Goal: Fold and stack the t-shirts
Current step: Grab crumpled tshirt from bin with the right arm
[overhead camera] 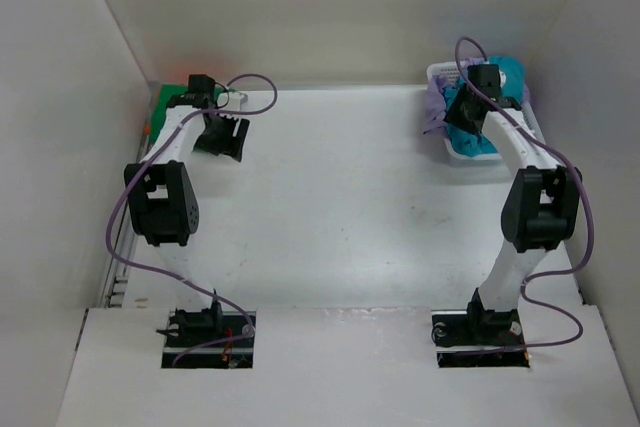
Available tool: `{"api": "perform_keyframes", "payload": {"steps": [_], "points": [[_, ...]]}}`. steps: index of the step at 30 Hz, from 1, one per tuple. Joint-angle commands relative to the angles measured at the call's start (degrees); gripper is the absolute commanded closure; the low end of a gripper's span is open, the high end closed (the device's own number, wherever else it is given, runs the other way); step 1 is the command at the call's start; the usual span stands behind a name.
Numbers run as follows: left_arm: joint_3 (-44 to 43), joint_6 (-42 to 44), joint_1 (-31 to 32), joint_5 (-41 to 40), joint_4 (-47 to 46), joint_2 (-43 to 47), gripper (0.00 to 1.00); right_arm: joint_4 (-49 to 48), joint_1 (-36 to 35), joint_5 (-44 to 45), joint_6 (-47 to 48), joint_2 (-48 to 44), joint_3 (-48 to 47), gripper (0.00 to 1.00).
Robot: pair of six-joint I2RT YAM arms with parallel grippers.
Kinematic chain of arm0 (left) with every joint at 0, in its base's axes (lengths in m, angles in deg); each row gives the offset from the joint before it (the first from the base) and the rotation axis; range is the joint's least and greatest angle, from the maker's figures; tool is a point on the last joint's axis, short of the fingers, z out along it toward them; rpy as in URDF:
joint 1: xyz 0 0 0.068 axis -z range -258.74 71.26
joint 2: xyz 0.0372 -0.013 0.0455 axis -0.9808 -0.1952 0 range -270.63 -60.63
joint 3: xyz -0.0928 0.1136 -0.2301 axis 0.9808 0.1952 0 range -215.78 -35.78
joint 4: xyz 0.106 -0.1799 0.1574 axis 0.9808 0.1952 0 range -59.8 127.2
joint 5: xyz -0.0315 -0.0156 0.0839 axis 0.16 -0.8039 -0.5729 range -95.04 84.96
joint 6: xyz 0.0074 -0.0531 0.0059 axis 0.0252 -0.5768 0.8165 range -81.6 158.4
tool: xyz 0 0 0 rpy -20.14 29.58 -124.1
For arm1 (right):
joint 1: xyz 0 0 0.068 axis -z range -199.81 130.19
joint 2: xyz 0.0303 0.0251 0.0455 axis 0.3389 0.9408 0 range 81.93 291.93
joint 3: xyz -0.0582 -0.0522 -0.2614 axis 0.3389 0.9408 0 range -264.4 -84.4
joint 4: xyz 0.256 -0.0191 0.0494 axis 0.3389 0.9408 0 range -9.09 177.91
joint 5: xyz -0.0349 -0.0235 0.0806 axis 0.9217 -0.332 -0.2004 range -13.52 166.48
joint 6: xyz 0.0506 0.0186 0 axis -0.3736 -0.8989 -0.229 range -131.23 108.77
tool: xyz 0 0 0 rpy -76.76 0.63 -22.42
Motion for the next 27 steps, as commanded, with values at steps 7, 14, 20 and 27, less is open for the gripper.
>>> {"api": "perform_keyframes", "payload": {"steps": [7, 14, 20, 27], "points": [[-5.1, -0.6, 1.3, 2.9, 1.9, -1.1, 0.37, -0.8, 0.5, -0.3, -3.5, -1.3, 3.4, 0.60], [-3.9, -1.2, 0.4, 4.9, 1.7, 1.5, 0.38, -0.7, 0.6, 2.0, -3.2, -2.1, 4.9, 0.94], [-3.7, -1.2, 0.4, 5.2, 1.6, 2.3, 0.38, -0.7, 0.5, 5.4, -2.5, -6.4, 5.2, 1.00], [-2.1, -1.2, 0.3, 4.9, 1.5, 5.3, 0.38, -1.5, -3.6, 19.2, 4.1, -21.3, 1.4, 1.00]]}}
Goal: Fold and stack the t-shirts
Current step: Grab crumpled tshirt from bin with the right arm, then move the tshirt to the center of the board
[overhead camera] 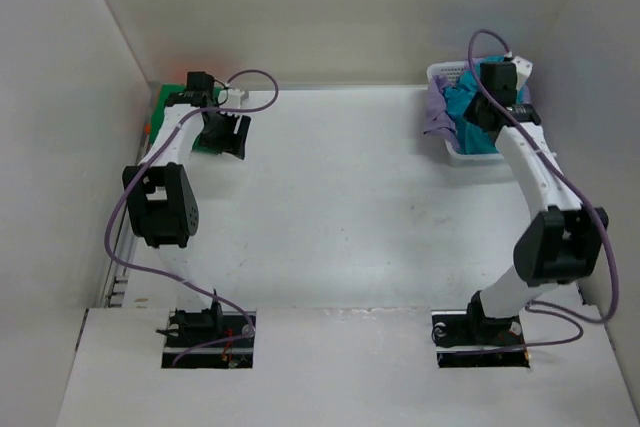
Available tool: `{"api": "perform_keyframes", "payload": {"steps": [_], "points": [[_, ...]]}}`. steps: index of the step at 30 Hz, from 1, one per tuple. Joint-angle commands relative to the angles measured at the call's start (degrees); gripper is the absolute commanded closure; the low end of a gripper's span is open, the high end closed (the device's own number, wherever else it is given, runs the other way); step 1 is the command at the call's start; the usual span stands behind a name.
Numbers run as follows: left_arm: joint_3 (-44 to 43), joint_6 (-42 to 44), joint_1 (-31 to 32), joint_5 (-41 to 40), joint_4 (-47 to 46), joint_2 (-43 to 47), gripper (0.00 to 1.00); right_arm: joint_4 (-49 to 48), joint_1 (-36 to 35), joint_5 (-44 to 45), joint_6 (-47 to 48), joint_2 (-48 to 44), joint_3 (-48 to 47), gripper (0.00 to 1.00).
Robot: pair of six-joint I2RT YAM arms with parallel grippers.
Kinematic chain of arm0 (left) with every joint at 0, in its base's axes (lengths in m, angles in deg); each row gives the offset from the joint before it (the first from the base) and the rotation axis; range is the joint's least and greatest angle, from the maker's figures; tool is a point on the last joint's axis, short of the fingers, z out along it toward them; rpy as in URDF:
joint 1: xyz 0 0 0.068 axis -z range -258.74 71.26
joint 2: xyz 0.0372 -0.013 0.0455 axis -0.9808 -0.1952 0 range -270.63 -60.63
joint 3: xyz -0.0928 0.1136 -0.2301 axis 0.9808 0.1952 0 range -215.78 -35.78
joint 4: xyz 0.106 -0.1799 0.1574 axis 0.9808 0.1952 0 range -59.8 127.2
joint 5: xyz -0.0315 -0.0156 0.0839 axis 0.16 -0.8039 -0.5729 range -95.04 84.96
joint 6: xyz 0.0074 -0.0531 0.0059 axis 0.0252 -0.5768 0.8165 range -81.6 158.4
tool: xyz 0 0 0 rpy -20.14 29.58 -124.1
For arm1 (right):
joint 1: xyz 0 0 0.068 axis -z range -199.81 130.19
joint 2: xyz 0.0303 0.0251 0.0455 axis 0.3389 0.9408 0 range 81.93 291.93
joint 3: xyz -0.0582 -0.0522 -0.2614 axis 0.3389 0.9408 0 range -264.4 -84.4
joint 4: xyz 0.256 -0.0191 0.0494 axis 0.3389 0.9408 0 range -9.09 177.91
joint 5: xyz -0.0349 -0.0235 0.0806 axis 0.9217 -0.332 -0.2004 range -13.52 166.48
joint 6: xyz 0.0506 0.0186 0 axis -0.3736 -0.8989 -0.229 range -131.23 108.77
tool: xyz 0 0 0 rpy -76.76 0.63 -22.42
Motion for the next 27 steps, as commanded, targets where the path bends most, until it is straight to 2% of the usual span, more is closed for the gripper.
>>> {"api": "perform_keyframes", "payload": {"steps": [1, 5, 8, 10, 15, 18, 21, 23, 27], "points": [[0.6, -1.0, -0.3, 1.4, -0.3, 6.8, 0.38, -3.5, -3.2, 10.9, 6.2, -11.7, -5.5, 1.00], [2.8, -1.5, -0.7, 1.4, -1.8, 10.0, 0.38, -12.6, -10.0, 18.4, 17.1, -20.5, -10.7, 1.00], [4.4, -2.4, -1.6, 1.6, -3.1, 12.8, 0.37, -21.5, -18.7, 20.2, 26.5, -24.2, -15.3, 1.00], [5.8, -3.4, -2.6, 1.5, -4.7, 14.9, 0.37, -28.0, -27.3, 19.1, 32.3, -25.7, -17.3, 1.00], [9.4, -6.8, -6.6, 1.4, -9.2, 20.0, 0.36, -41.9, -54.1, 13.8, 42.9, -23.9, -22.8, 1.00], [10.4, -7.8, -8.8, 1.8, -10.3, 22.3, 0.35, -45.2, -62.6, 11.6, 44.4, -21.4, -24.9, 1.00], [11.2, -7.9, -9.9, 1.8, -11.4, 23.9, 0.34, -45.0, -62.2, 12.2, 42.6, -20.3, -23.0, 1.00], [11.5, -7.9, -10.2, 1.8, -11.7, 24.5, 0.34, -43.6, -58.9, 13.2, 39.4, -19.9, -19.0, 1.00], [11.5, -6.9, -10.3, 1.8, -11.7, 25.4, 0.33, -38.5, -48.9, 13.5, 27.2, -19.5, -9.9, 1.00]]}}
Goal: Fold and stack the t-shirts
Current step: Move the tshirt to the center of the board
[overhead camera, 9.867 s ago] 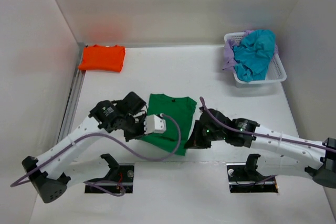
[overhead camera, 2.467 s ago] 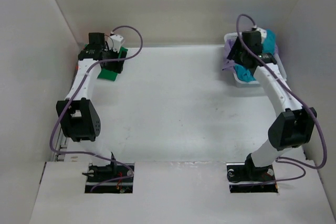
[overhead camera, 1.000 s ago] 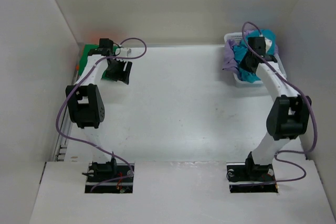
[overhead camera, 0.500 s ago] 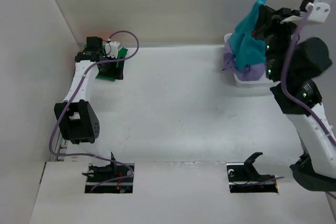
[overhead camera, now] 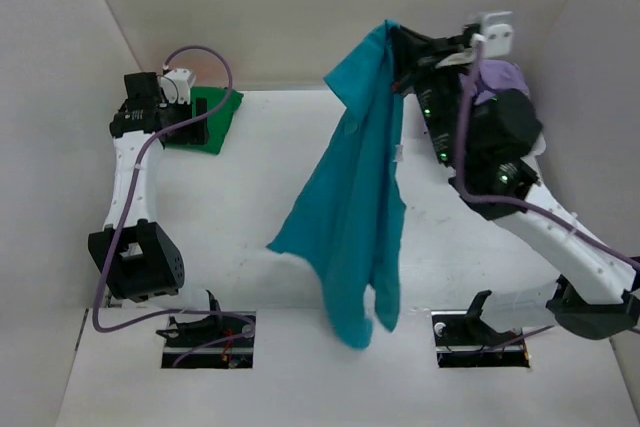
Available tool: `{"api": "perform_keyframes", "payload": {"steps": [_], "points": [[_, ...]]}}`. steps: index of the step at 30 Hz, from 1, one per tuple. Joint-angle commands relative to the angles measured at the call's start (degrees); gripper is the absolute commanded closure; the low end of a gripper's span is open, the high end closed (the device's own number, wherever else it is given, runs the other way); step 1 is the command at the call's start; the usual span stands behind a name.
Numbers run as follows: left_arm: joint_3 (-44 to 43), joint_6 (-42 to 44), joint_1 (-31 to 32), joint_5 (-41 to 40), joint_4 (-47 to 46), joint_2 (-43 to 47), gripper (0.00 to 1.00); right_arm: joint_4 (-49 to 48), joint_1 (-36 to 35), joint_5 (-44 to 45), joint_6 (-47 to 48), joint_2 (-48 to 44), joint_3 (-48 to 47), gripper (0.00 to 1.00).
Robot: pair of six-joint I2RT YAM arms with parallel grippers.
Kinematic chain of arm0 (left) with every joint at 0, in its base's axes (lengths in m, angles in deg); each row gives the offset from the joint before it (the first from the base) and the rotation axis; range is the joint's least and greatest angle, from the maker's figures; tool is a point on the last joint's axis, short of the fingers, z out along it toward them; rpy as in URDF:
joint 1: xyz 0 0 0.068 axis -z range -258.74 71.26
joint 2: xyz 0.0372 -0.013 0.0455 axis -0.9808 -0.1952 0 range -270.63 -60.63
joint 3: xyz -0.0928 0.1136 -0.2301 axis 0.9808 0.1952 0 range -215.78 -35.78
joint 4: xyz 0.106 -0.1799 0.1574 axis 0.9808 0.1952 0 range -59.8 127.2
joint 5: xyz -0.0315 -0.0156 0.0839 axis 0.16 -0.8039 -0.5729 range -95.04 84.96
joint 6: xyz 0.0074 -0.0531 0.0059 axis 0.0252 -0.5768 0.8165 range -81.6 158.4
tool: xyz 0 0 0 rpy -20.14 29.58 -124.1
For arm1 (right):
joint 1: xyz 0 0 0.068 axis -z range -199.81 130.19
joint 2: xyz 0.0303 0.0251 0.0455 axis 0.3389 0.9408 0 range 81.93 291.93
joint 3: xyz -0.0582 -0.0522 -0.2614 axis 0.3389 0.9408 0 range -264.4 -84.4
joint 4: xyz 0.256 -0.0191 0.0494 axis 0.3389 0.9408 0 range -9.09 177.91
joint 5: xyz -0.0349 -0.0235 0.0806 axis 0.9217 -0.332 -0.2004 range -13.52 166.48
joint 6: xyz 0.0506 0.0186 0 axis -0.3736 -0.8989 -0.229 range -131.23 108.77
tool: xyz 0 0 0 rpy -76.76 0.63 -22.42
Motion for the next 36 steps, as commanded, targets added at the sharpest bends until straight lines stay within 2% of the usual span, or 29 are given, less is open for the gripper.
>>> {"api": "perform_keyframes", "payload": {"steps": [1, 5, 6, 7, 9, 10, 12, 14, 19, 24, 29, 33, 36], "points": [[0.9, -0.9, -0.2, 1.1, -2.4, 3.1, 0.33, 4.8, 8.0, 0.2, -13.1, 1.5, 5.5, 1.00], [1.0, 0.5, -0.3, 1.1, -2.2, 3.1, 0.32, 13.7, 18.9, -6.3, -27.6, 7.4, 7.9, 1.00], [0.9, 1.1, -0.2, 1.1, -1.9, 2.8, 0.32, 15.8, 21.3, -8.2, -30.2, 10.2, 7.6, 0.96], [0.9, 2.0, 0.2, 1.1, -1.5, 2.4, 0.32, 18.6, 23.4, -10.6, -31.7, 13.4, 6.5, 0.86], [1.1, 4.4, 1.9, 1.0, -0.4, 1.7, 0.32, 24.9, 27.1, -15.4, -33.2, 20.2, 3.5, 0.54], [1.6, 6.0, 3.2, 0.4, 0.4, 1.2, 0.32, 28.5, 28.4, -17.2, -33.5, 23.1, 1.9, 0.41], [3.3, 8.8, 5.1, -0.4, 2.2, 0.6, 0.32, 33.8, 29.0, -18.2, -33.7, 25.8, 1.1, 0.27], [7.6, 12.7, 7.4, -2.0, 3.7, 0.1, 0.33, 34.3, 29.0, -17.6, -33.1, 24.6, 5.1, 0.22], [19.7, 18.5, 12.6, -8.4, -0.4, -2.3, 0.35, 31.2, 24.8, -17.0, -37.4, 15.2, 23.2, 0.21], [23.5, 17.3, 15.6, -12.8, -7.1, -7.2, 0.35, 32.0, 18.7, -20.2, -48.1, 10.0, 38.0, 0.21], [23.6, 15.9, 17.9, -10.4, -6.8, -11.9, 0.36, 30.7, 10.7, -23.4, -57.7, 8.8, 46.8, 0.22], [24.3, 15.0, 18.9, -6.0, -5.2, -13.4, 0.37, 29.3, 7.3, -25.0, -62.1, 10.9, 50.8, 0.24], [25.1, 14.0, 19.5, -2.0, -4.6, -14.3, 0.38, 27.1, 6.3, -26.2, -63.9, 13.4, 52.9, 0.33]]}}
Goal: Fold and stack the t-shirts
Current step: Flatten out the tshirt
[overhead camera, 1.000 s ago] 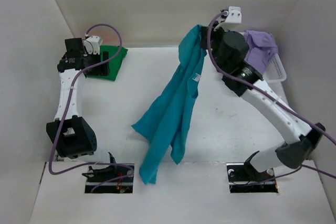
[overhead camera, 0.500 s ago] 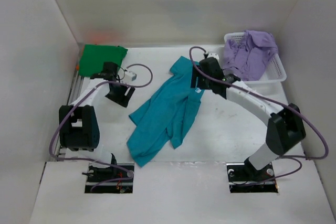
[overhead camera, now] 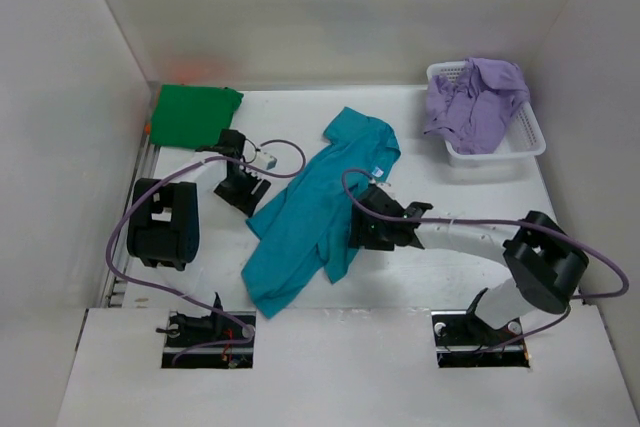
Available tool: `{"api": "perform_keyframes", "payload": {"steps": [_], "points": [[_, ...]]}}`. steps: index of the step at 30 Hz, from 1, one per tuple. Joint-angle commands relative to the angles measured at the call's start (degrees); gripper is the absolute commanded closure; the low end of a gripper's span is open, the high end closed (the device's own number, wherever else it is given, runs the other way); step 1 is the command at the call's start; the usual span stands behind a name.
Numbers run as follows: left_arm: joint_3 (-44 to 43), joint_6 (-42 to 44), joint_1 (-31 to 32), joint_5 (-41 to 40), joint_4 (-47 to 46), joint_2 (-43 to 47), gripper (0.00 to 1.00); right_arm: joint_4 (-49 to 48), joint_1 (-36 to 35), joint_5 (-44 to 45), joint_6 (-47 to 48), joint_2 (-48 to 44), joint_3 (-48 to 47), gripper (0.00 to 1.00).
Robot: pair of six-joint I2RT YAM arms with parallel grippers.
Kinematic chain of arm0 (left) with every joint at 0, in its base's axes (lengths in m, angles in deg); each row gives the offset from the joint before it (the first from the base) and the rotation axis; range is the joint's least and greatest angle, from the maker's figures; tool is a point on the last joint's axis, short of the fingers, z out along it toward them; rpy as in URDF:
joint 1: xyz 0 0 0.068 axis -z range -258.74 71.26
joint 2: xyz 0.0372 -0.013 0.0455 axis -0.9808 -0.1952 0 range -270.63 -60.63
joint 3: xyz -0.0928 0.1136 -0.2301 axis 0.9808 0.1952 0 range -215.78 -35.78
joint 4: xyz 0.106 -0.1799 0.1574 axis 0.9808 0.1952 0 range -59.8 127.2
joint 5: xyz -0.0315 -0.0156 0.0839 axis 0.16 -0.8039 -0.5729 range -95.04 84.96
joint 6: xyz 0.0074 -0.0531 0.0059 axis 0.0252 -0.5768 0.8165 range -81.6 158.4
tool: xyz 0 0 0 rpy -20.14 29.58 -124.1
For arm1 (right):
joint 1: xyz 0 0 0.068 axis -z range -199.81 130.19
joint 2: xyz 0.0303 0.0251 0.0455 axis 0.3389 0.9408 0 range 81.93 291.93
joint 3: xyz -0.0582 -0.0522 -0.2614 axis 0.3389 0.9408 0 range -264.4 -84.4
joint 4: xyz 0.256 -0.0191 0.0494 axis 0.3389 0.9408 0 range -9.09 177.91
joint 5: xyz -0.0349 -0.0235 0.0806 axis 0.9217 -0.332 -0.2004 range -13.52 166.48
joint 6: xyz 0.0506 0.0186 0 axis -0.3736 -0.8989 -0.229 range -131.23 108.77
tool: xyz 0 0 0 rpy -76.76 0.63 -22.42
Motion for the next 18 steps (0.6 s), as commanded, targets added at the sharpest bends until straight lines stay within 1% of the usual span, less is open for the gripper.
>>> {"api": "perform_keyframes", "payload": {"steps": [1, 3, 5, 6, 8, 9, 10, 11, 12, 13, 14, 16, 17, 18], "points": [[1.5, -1.6, 1.0, 7.3, 0.1, -2.8, 0.40, -5.8, -0.7, -2.3, -5.3, 2.3, 1.7, 0.38], [1.8, -2.2, 1.1, 8.5, 0.3, -3.8, 0.45, -8.8, -0.7, -4.6, -5.9, 4.0, 2.4, 0.47], [1.8, -2.6, 1.0, 10.0, 1.1, -4.4, 0.54, -11.2, -0.7, -6.3, -6.2, 5.1, 2.9, 0.59], [1.8, -2.7, 0.9, 11.0, 1.6, -4.6, 0.62, -11.6, -0.7, -6.5, -6.5, 5.4, 3.1, 0.68], [1.9, -2.9, 0.4, 12.7, 2.2, -4.6, 0.81, -11.5, -0.5, -6.1, -7.5, 5.1, 4.5, 0.87], [2.0, -3.1, 0.3, 13.0, 2.2, -4.3, 0.89, -11.0, -0.1, -5.5, -8.6, 4.0, 5.9, 0.94], [2.2, -3.2, -0.2, 12.9, 1.9, -3.8, 0.93, -10.4, 0.5, -4.7, -9.9, 2.3, 7.6, 0.99], [2.3, -3.3, -0.6, 12.5, 1.7, -3.5, 0.96, -9.9, 0.9, -3.9, -11.0, 0.4, 9.1, 1.00], [2.3, -3.5, -1.9, 11.5, 1.2, -2.9, 0.98, -8.5, 1.5, -2.3, -13.2, -3.6, 11.8, 1.00], [2.2, -3.7, -2.8, 10.8, 1.0, -2.5, 0.98, -7.3, 2.0, -1.1, -14.6, -6.7, 13.6, 1.00], [1.7, -4.2, -4.3, 9.8, 0.6, -2.1, 0.98, -4.6, 2.6, 0.9, -16.7, -12.3, 16.1, 1.00], [0.9, -4.5, -6.0, 10.0, 1.4, -1.4, 0.93, 1.6, 2.8, 3.9, -19.1, -20.8, 18.5, 1.00], [0.7, -4.2, -6.2, 10.5, 2.3, -0.9, 0.87, 5.6, 2.8, 5.4, -20.0, -25.0, 18.9, 0.97], [0.7, -3.7, -6.2, 11.1, 3.2, -0.1, 0.79, 9.8, 2.7, 6.6, -20.5, -28.6, 19.0, 0.91]]}}
